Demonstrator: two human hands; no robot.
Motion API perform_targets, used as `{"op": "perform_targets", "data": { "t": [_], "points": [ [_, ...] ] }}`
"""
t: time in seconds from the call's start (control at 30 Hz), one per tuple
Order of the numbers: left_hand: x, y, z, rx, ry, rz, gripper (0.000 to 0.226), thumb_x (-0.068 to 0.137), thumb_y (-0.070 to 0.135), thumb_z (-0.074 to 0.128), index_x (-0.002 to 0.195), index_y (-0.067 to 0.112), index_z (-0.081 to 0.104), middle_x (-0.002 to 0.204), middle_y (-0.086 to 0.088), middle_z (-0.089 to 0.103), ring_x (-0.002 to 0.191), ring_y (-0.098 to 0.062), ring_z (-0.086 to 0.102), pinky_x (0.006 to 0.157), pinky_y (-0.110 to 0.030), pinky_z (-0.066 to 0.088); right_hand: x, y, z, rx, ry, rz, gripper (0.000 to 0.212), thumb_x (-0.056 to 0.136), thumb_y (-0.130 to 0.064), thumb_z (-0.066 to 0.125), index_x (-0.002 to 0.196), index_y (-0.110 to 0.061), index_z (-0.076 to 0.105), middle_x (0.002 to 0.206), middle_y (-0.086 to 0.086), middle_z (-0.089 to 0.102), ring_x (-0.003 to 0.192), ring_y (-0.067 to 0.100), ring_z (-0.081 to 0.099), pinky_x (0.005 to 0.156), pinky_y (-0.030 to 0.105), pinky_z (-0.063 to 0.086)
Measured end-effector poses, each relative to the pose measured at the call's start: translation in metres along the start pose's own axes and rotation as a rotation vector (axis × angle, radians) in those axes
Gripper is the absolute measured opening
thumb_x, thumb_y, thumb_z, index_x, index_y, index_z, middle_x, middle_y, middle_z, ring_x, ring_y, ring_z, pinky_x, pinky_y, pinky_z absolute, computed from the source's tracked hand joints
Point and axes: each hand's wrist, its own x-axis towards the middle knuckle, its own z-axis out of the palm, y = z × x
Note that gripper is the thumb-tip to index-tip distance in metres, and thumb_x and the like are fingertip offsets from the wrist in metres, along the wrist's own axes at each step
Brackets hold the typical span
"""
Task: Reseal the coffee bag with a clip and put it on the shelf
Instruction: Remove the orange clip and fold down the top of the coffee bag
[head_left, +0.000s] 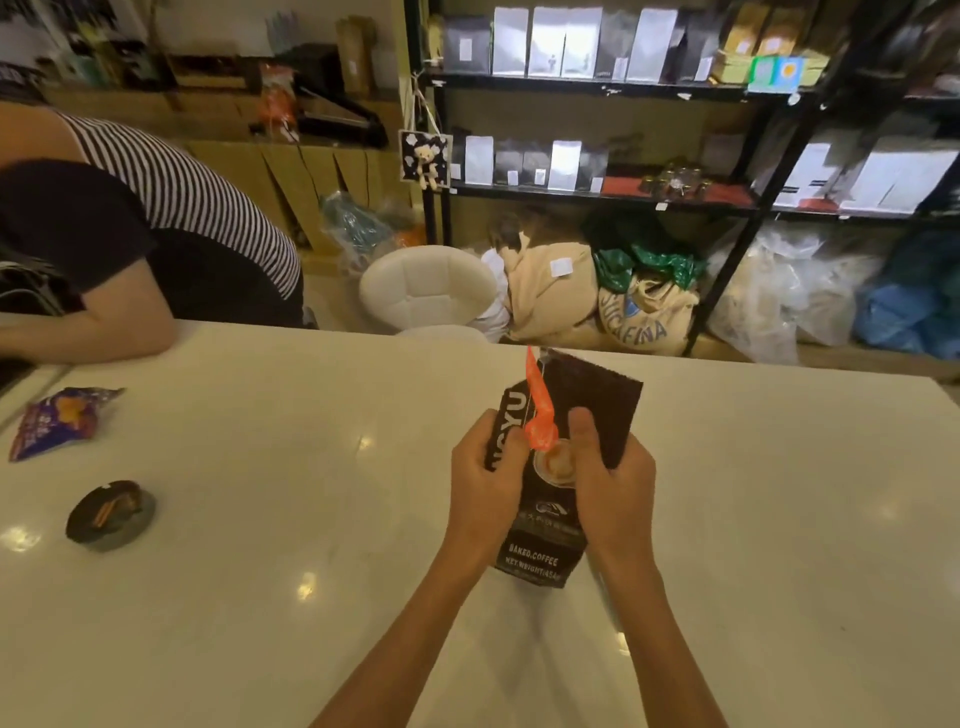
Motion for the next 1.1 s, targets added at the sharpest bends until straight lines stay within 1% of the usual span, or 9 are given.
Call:
{"op": "perform_targets", "data": {
  "t": [0.13,0.37,0.47,0.6,0.67,0.83,0.9,1.0,1.1],
  "points": [
    [0.003,0.005,0.007,-0.005,-0.103,-0.083,0.028,0.099,0.042,0.051,0.08,0.037,0.071,0.077,0.007,0.077,0.07,-0.009,0.075,0.06,-0.017,0.055,0.004,-0.006,-0.004,-0.062,0.082,-0.044,0.032,0.081,-0.078,0.05,0.078,-0.05,0.064,0.072,-0.042,0.067,0.071,-0.014,0.068,0.058,0.003,0.05],
    [0.013,0.006,0.012,-0.008,0.138,-0.001,0.029,0.1,0.039,0.055,0.076,0.032,0.07,0.075,0.006,0.075,0.074,-0.016,0.074,0.066,-0.029,0.06,0.018,0.008,-0.014,-0.082,-0.02,-0.027,0.036,0.09,-0.065,0.045,0.081,-0.034,0.062,0.072,-0.027,0.07,0.069,-0.007,0.068,0.057,0.005,0.049],
    [0.015,0.015,0.015,0.015,0.184,0.068,0.022,0.094,0.046,0.056,0.08,0.036,0.068,0.075,0.015,0.075,0.07,-0.007,0.072,0.062,-0.018,0.057,0.011,0.015,-0.008,-0.202,0.087,-0.122,0.035,0.093,-0.058,0.049,0.074,-0.03,0.059,0.059,-0.02,0.064,0.063,-0.012,0.065,0.051,0.002,0.046],
    [0.021,0.02,0.009,-0.065,-0.09,0.046,0.011,0.096,0.037,0.057,0.096,0.046,0.063,0.09,0.012,0.077,0.081,-0.008,0.075,0.066,-0.022,0.06,0.025,0.008,-0.006,-0.047,0.274,-0.04,0.045,0.095,-0.06,0.045,0.066,-0.03,0.06,0.058,-0.014,0.067,0.056,-0.004,0.065,0.047,0.007,0.047],
    [0.014,0.011,0.003,0.051,-0.202,-0.016,0.005,0.093,0.038,0.06,0.093,0.035,0.064,0.092,0.003,0.076,0.083,-0.014,0.075,0.071,-0.034,0.062,0.036,0.007,-0.014,0.082,0.323,-0.005,0.044,0.1,-0.052,0.044,0.069,-0.028,0.064,0.064,-0.016,0.072,0.058,-0.001,0.068,0.049,0.01,0.05],
    [0.006,-0.003,0.001,0.155,0.022,0.017,0.02,0.1,0.023,0.057,0.081,0.017,0.062,0.08,-0.004,0.072,0.074,-0.019,0.071,0.064,-0.035,0.061,0.026,0.008,-0.004,-0.045,0.059,-0.093,0.01,0.098,-0.048,0.052,0.099,-0.04,0.058,0.084,-0.037,0.069,0.079,-0.012,0.068,0.059,0.004,0.051],
    [0.005,-0.006,-0.002,0.106,-0.085,0.032,0.008,0.098,0.027,0.057,0.096,0.032,0.063,0.094,0.003,0.074,0.087,-0.015,0.073,0.071,-0.028,0.061,0.026,0.012,-0.005,-0.071,0.075,-0.088,0.029,0.093,-0.056,0.053,0.102,-0.03,0.06,0.079,-0.031,0.07,0.076,-0.013,0.068,0.058,0.003,0.05],
    [0.001,-0.011,-0.004,0.029,-0.226,0.01,0.059,0.096,0.017,0.06,0.129,0.062,0.039,0.128,0.009,0.065,0.114,-0.012,0.067,0.086,-0.028,0.059,0.036,0.014,-0.012,-0.079,0.0,-0.002,0.058,0.081,-0.077,0.048,0.11,-0.028,0.057,0.083,-0.022,0.071,0.08,-0.012,0.068,0.059,0.005,0.052],
    [0.0,-0.029,-0.01,0.207,-0.229,0.141,0.073,0.1,0.004,0.053,0.138,0.062,0.031,0.138,0.038,0.049,0.129,0.002,0.052,0.101,-0.027,0.052,0.036,0.028,-0.019,0.073,-0.234,0.057,0.052,0.091,-0.052,0.058,0.139,-0.041,0.041,0.117,-0.029,0.068,0.107,-0.001,0.068,0.078,0.018,0.059]
  ]
}}
